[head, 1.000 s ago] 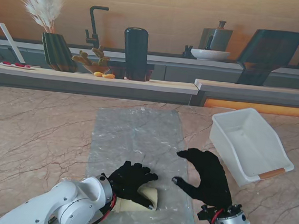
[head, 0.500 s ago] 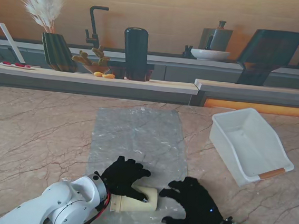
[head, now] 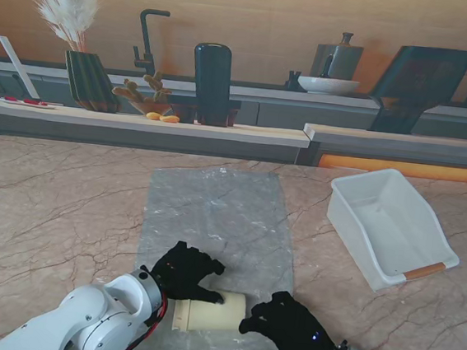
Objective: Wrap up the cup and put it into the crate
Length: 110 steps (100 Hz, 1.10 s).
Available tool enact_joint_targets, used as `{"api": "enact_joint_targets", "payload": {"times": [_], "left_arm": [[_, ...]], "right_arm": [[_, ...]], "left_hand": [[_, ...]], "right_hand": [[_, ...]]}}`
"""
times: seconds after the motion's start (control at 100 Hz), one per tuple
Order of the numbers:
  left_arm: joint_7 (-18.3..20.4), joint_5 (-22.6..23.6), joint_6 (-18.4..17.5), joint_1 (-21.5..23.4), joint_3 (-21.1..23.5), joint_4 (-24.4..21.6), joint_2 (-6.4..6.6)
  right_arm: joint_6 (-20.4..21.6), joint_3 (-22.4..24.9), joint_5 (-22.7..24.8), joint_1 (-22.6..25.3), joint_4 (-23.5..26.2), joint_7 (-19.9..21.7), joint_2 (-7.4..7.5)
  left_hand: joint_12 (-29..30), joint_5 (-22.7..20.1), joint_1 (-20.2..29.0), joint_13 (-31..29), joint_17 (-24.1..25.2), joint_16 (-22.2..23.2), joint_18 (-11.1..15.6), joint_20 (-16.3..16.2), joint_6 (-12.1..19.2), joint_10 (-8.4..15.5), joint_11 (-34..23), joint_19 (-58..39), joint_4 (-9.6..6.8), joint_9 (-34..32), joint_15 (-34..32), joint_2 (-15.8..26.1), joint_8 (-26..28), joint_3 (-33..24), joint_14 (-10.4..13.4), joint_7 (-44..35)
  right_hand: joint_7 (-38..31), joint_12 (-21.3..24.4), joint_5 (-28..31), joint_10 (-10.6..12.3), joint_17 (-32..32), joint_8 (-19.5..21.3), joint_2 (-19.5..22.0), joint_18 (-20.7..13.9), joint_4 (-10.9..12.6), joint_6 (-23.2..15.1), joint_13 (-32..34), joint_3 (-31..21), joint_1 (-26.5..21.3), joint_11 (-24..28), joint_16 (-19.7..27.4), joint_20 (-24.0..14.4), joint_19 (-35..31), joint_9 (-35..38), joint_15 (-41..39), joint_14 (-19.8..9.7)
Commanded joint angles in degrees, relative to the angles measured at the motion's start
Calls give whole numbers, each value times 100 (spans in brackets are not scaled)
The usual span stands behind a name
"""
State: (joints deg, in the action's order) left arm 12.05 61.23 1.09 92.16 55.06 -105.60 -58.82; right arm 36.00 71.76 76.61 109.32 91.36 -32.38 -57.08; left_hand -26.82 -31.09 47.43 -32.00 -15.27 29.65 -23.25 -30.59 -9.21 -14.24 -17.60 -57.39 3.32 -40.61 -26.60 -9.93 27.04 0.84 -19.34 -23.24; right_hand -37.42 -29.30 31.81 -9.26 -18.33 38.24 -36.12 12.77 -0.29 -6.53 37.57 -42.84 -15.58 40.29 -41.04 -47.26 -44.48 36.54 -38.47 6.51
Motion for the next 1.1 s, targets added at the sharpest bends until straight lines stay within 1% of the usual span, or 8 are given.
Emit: {"api": "enact_joint_targets", "payload": {"times": [0.0,0.22,0.64,0.8,0.92,0.96,1.0,1.09], "left_arm": [[93,-72,32,-5,-42,5,-5],[100,-125,82,-52,-102,66,-5],[66,-283,128,-120,-127,175,-19],[49,-312,118,-122,-116,185,-23],[36,-319,104,-114,-107,185,-24],[32,-318,97,-113,-107,186,-24],[29,-324,86,-115,-107,189,-24],[8,-355,43,-116,-100,202,-26]], "right_arm": [[-24,-123,130,-72,-94,-89,46],[-161,-747,428,-588,-635,-646,225],[-201,-514,429,-380,-124,989,227],[-593,-650,607,-393,-119,914,264],[-831,-823,637,-486,-233,742,274],[-875,-888,597,-532,-292,695,266],[-920,-964,565,-593,-363,617,263],[-931,-1052,465,-676,-458,541,245]], "left_hand": [[-95,-97,238,-133,-67,131,88,-142,115,93,-185,-248,-171,-129,-146,27,86,-111,1,-244],[-148,-144,280,-181,-72,201,126,-142,160,115,-253,-336,-170,-196,-249,183,131,-157,0,-342],[-215,-206,363,-232,-98,288,144,-140,168,119,-351,-443,-153,-289,-389,376,166,-157,-35,-457],[-216,-215,378,-237,-91,287,145,-130,166,109,-349,-444,-144,-298,-390,422,156,-116,-48,-451],[-212,-211,398,-233,-90,283,144,-126,175,111,-339,-445,-143,-292,-385,437,148,-92,-34,-439],[-211,-218,398,-234,-91,282,148,-125,175,100,-338,-446,-142,-296,-382,434,147,-80,-46,-439],[-209,-211,401,-230,-83,280,146,-121,179,108,-333,-441,-143,-289,-379,441,144,-74,-36,-435],[-203,-197,408,-201,-56,272,171,-112,187,115,-321,-425,-144,-268,-362,451,140,-63,-26,-427]], "right_hand": [[-138,-158,-120,140,31,23,-209,-251,-70,-200,-30,-163,234,201,-140,-205,-250,-9,-267,-155],[-87,-347,-423,353,72,-236,-179,-487,-5,-426,-111,-180,332,472,-300,-249,-510,-156,-588,-386],[339,-384,-656,234,181,-582,-455,-585,330,-108,-339,-166,-408,156,-327,-355,-520,-394,-473,-304],[289,-550,-218,194,-126,-534,-539,-577,396,-23,75,33,-967,478,-551,-514,-910,85,-949,-241],[19,-608,286,169,-375,-413,-241,-592,456,-131,470,-85,-1437,765,-682,-560,-1384,577,-1353,-204],[-86,-601,436,169,-415,-384,-191,-600,418,-171,563,-304,-1542,840,-709,-548,-1552,712,-1470,-187],[-510,-537,484,176,-480,-856,-211,-598,-49,-286,695,-527,-1805,924,-683,-397,-1783,871,-1576,-182],[-1588,-437,496,177,-579,-1624,29,-568,-243,-543,903,-381,-2414,933,-639,-273,-2001,1195,-1646,-134]]}}
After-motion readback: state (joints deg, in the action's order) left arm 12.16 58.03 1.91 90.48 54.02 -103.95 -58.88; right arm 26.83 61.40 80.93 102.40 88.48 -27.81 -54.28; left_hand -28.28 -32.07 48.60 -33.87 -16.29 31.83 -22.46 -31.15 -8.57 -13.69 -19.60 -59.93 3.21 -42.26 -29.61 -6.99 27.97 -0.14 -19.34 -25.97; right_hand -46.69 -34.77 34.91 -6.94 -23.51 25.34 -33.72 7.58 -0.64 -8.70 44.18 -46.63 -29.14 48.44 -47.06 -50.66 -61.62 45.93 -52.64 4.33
